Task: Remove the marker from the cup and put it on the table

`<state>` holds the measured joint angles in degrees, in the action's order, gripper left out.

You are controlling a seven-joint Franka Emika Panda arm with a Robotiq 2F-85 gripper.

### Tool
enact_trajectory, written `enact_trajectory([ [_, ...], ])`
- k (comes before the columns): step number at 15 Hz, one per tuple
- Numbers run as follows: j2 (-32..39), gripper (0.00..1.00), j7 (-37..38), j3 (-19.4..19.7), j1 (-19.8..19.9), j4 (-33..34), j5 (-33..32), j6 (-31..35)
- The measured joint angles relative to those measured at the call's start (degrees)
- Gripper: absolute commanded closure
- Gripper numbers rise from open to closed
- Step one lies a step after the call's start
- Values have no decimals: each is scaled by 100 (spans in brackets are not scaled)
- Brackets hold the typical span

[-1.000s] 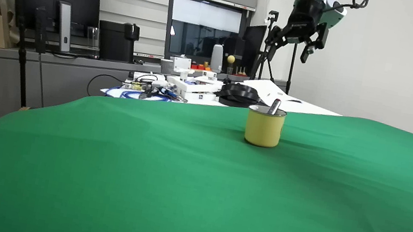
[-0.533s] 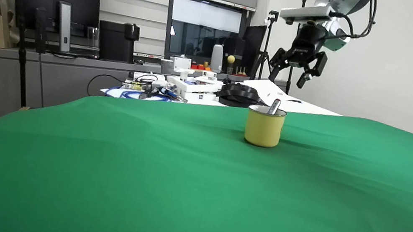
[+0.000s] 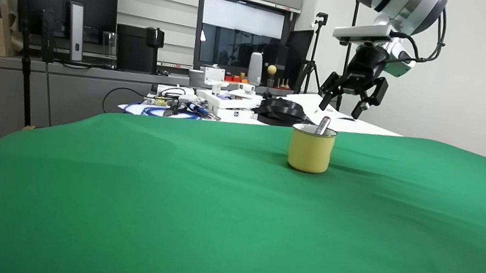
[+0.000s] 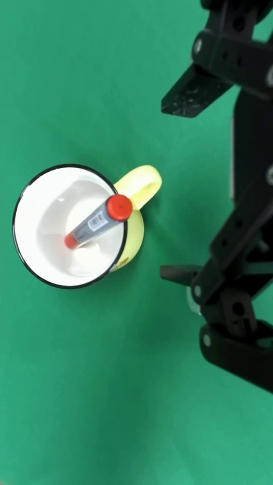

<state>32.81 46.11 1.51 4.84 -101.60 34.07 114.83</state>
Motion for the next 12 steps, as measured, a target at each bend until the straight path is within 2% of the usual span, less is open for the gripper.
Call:
enact_trajectory([
  [9, 1, 0, 20, -10, -161, -227, 92, -18],
  [10, 0, 25, 23, -10, -182, -244, 93, -18],
  [12, 0, 32, 24, -11, -225, -268, 93, -12],
])
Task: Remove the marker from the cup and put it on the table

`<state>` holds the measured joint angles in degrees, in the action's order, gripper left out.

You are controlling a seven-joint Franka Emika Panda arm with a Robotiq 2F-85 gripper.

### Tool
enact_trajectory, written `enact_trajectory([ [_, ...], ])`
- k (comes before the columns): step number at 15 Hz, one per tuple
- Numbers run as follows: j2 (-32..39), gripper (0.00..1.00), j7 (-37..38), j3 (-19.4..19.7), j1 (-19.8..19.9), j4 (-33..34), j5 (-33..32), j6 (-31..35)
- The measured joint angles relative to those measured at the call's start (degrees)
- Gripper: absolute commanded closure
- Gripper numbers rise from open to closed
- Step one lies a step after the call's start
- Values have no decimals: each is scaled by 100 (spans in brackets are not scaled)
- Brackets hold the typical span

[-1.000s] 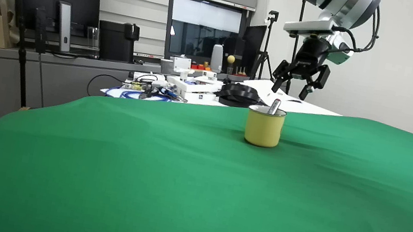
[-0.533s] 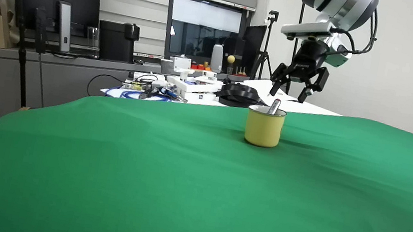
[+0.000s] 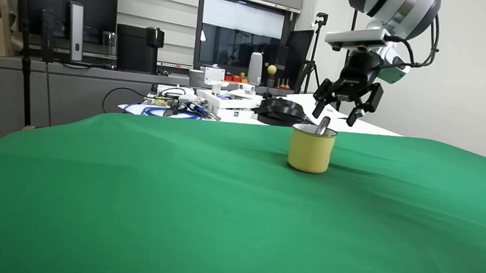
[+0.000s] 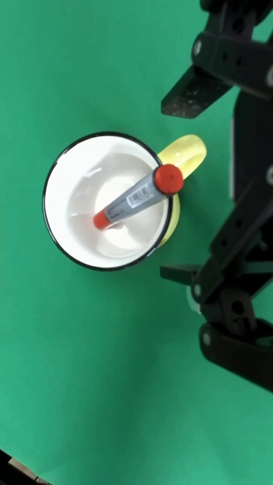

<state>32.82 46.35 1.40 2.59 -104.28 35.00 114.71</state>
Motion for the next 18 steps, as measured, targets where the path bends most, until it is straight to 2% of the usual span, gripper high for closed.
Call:
enact_trajectory([
  [3, 0, 55, 3, 0, -60, -9, 0, 1],
  [9, -18, 95, 17, -1, -155, -5, -2, 30],
  [10, -32, 99, 17, -1, -165, -5, -5, 35],
  [11, -51, 94, 19, 0, -177, -5, -8, 44],
  [18, -383, 94, 58, 1, -232, -9, -31, 57],
])
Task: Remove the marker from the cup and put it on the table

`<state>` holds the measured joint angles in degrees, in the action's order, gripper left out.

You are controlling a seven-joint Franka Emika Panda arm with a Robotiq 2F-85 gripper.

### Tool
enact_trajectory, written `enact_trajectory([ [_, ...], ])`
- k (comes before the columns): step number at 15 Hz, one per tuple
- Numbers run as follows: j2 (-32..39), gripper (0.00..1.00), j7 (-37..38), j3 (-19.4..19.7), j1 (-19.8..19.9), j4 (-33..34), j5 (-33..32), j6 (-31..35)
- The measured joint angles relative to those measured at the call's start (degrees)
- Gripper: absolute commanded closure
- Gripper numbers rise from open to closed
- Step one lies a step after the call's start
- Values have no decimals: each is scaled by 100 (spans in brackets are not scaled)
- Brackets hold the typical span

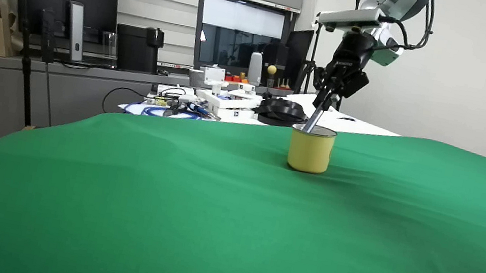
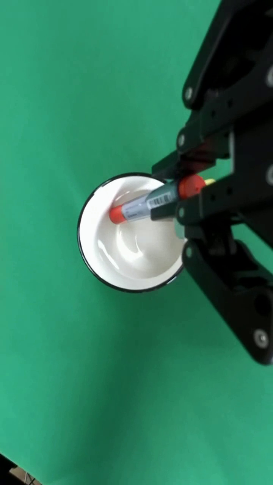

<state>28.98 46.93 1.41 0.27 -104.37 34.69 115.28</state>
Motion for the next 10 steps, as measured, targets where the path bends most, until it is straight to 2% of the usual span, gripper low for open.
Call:
enact_trajectory([
  [6, -572, 94, 293, 9, -60, -10, -255, -32],
  [10, -910, 94, 409, 159, 9, -57, -346, -49],
])
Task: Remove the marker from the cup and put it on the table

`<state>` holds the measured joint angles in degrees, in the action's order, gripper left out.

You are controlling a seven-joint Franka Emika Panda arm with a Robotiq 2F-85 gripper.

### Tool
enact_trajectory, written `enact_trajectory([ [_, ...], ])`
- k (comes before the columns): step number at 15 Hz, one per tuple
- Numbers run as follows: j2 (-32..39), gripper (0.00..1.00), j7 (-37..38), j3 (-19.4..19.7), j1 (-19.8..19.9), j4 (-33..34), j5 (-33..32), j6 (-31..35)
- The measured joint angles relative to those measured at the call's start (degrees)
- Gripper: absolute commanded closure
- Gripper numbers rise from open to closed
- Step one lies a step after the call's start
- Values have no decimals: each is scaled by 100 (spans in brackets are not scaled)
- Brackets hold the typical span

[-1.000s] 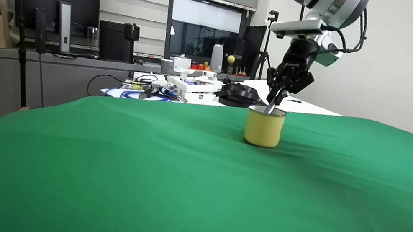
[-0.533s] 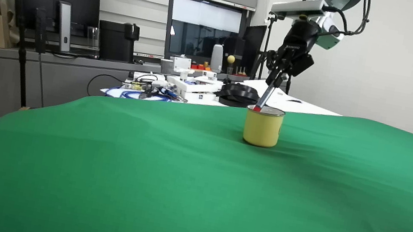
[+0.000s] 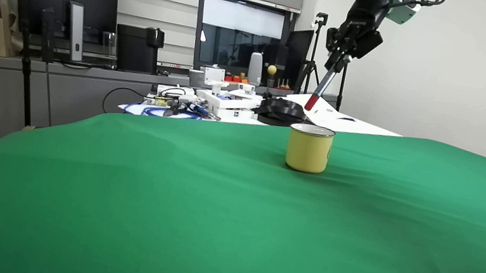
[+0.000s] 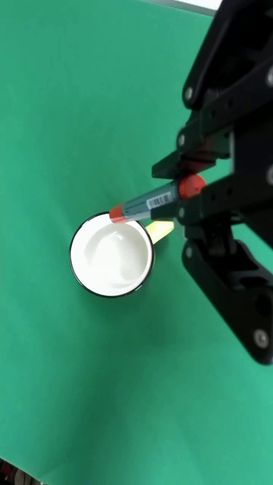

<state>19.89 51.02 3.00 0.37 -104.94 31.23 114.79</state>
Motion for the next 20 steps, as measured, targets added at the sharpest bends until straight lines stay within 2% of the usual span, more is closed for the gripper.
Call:
enact_trajectory([
  [6, 36, 94, -49, 310, 528, -37, 29, -393],
  [13, 881, 94, -261, 585, 1249, 195, 198, -678],
  [16, 1314, 94, -366, 591, 1411, 377, 288, -727],
  [20, 1721, 94, -393, 590, 1426, 590, 352, -715],
])
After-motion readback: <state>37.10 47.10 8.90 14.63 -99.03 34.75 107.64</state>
